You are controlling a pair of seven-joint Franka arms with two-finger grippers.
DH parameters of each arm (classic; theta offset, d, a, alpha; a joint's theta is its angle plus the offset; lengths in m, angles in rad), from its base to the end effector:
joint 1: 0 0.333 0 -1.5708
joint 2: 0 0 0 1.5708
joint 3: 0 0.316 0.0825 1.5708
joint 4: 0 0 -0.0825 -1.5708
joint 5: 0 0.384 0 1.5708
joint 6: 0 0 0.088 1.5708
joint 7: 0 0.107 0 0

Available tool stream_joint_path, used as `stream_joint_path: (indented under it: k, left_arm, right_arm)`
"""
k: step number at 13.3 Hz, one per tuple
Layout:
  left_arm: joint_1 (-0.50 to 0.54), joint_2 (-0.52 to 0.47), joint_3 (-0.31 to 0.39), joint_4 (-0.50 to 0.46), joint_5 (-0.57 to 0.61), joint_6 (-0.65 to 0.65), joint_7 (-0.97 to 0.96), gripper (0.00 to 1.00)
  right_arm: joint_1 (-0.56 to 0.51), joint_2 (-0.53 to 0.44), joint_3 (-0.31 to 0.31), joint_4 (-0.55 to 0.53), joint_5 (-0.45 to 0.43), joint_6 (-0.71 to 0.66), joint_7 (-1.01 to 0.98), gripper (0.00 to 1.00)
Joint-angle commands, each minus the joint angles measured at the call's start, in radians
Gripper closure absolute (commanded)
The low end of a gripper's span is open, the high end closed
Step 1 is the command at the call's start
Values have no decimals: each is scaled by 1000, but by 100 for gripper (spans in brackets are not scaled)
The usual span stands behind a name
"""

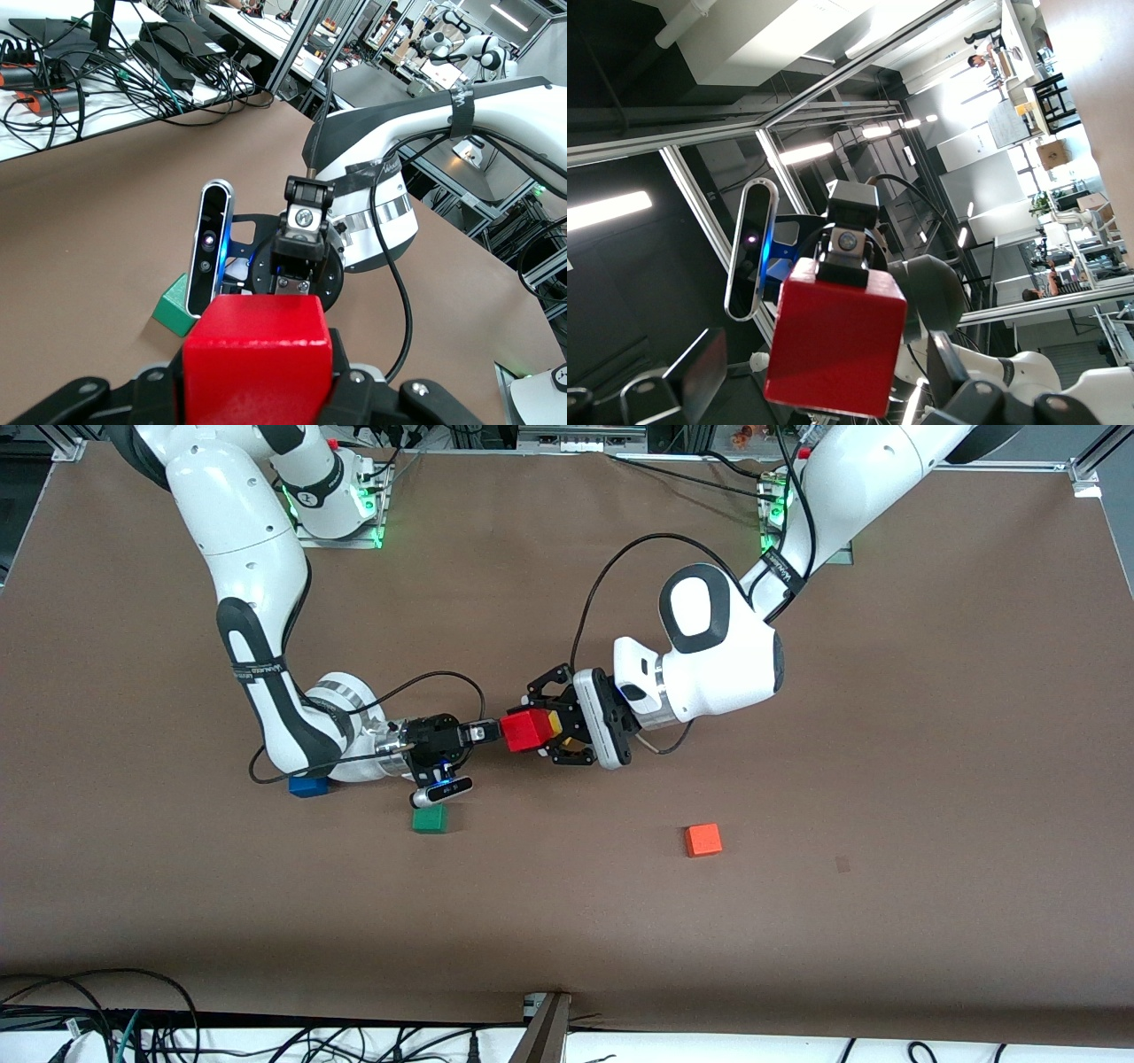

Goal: Pass red block to right arm, stack on blue
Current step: 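Close the right gripper on the red cube held by the left gripper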

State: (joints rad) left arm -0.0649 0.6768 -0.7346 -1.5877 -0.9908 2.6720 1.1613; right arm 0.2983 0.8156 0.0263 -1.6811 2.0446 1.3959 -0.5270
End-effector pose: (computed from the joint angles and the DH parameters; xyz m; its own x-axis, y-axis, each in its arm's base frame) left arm 0.5903 -0.4249 0.3587 0.5868 -0.3231 0.7425 -0.8043 -0.3387 0.4883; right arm 0.6010 0.3122 0.2132 0.9059 0.2033 -0.3715 -0.4226 0.3753 -0.8250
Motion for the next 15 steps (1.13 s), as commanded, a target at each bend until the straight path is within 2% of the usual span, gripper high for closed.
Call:
stream_joint_path:
  k: [1, 5, 7, 8, 10, 11, 13, 14, 15]
  left_arm:
    - [-9, 12, -3, 32, -32, 9, 34, 100]
    - [-10, 12, -3, 43, -29, 9, 32, 100]
    - [-10, 12, -3, 43, -32, 9, 32, 100]
    - [-10, 12, -3, 43, -34, 9, 32, 100]
    - [-10, 12, -3, 43, -35, 9, 31, 100]
    - [-10, 10, -3, 43, -37, 9, 32, 100]
    - [-10, 10, -5, 43, -39, 9, 32, 100]
    - [-10, 10, -5, 43, -39, 9, 32, 95]
    - [-9, 10, -3, 40, -39, 9, 37, 1]
  right_arm:
    - [19, -7, 4, -20, 57, 20, -11, 1]
    - [30, -7, 4, -15, 80, 66, -11, 1]
    - [30, -9, 4, -17, 80, 66, -10, 8]
    - [30, -10, 4, -17, 82, 66, -10, 17]
    - [27, -12, 4, -15, 83, 66, -8, 48]
    - [27, -15, 4, -14, 82, 64, -8, 57]
    - [22, -19, 3, -9, 80, 54, 10, 61]
    - [22, -21, 3, -11, 78, 52, 19, 66]
    - [22, -21, 3, -11, 78, 51, 19, 70]
